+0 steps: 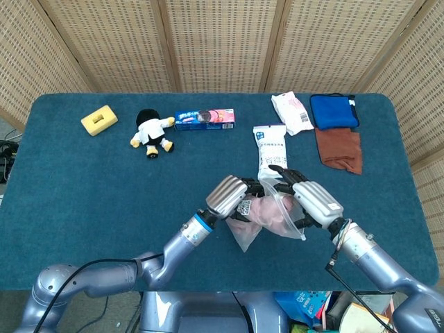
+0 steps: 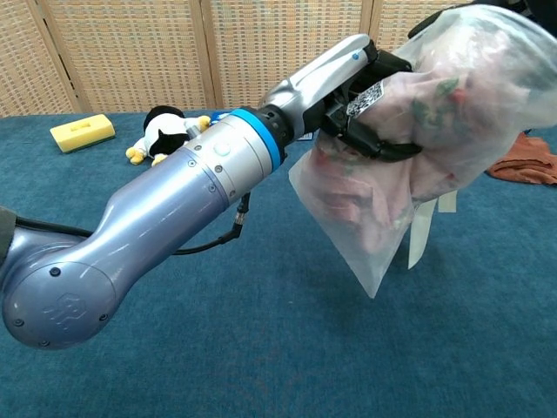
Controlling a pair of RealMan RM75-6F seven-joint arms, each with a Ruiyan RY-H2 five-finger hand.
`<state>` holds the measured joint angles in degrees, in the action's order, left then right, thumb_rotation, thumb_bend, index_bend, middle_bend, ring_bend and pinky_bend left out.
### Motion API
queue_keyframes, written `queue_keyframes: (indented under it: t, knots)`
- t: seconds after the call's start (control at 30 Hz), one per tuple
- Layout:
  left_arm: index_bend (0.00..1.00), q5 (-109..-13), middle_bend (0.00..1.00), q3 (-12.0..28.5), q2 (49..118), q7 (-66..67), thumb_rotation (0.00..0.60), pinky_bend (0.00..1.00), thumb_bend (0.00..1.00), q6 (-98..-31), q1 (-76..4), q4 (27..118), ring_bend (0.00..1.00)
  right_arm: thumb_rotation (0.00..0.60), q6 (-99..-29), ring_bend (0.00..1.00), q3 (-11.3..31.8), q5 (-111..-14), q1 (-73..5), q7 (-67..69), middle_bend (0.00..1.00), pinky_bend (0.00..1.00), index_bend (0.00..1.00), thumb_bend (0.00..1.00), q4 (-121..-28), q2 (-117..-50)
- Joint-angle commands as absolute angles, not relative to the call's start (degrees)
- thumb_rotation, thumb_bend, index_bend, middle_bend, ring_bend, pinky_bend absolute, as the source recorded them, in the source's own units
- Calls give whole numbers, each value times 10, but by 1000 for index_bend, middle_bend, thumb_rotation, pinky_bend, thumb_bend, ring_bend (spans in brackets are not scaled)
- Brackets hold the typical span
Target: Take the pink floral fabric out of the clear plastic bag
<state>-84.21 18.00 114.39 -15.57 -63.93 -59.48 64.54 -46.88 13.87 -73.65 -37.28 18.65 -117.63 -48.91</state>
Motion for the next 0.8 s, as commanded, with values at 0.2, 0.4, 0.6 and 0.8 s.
queue_keyframes:
  t: [0.2, 0.4, 0.6, 0.8]
  knots:
    - [616, -826, 586, 182, 1135, -138, 600, 651, 469, -627, -592, 666, 526, 600, -472, 0, 136, -730, -379, 170, 0, 0, 669, 812, -1175, -503]
    - [616, -824, 565, 179, 1115, -118, 600, 651, 470, -629, -583, 686, 526, 600, -467, 0, 134, -730, -384, 169, 0, 0, 682, 813, -1179, -513]
    - [616, -830, 559, 152, 1055, -87, 600, 651, 470, -636, -551, 733, 523, 600, -457, 0, 127, -728, -396, 158, 0, 0, 682, 814, -1180, -548]
    - [616, -826, 516, 128, 1014, -73, 600, 651, 470, -636, -524, 763, 482, 600, -455, 0, 115, -731, -399, 154, 0, 0, 682, 813, -1171, -583]
